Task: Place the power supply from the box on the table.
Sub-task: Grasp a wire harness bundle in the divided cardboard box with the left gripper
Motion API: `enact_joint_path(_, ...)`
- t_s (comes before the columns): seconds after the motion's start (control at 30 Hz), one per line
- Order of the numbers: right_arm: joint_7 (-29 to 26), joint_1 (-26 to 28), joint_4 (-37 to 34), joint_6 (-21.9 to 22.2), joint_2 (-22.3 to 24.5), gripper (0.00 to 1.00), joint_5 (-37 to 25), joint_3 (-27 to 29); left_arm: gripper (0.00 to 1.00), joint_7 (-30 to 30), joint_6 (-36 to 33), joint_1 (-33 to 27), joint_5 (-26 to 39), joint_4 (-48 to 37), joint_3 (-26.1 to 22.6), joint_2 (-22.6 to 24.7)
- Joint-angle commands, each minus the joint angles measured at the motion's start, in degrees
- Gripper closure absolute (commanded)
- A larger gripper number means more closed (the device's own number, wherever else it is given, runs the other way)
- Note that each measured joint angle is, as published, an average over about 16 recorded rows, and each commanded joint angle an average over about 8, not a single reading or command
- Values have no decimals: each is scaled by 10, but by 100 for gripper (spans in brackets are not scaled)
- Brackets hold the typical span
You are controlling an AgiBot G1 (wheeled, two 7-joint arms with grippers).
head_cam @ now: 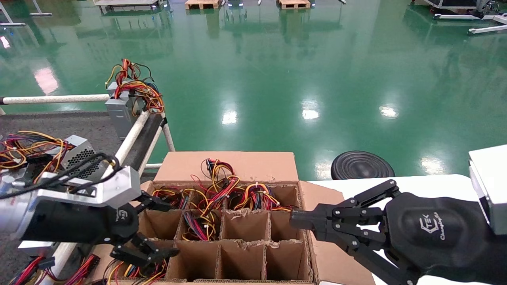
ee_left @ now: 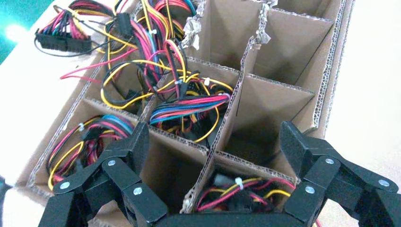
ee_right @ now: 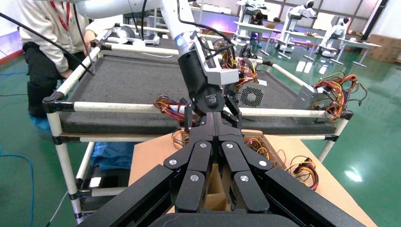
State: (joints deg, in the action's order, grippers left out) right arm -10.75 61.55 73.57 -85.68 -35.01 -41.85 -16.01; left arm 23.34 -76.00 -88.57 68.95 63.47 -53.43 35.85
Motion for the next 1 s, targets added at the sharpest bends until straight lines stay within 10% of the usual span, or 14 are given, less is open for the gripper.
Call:
enact_joint_path(0.03, 0, 0, 0, 0, 0, 100, 0, 0, 0, -13, 9, 12, -6, -1, 4, 1)
enact_joint_path(1.0, 0, 0, 0, 0, 0, 100, 0, 0, 0, -197, 41, 66, -67, -116, 24, 50)
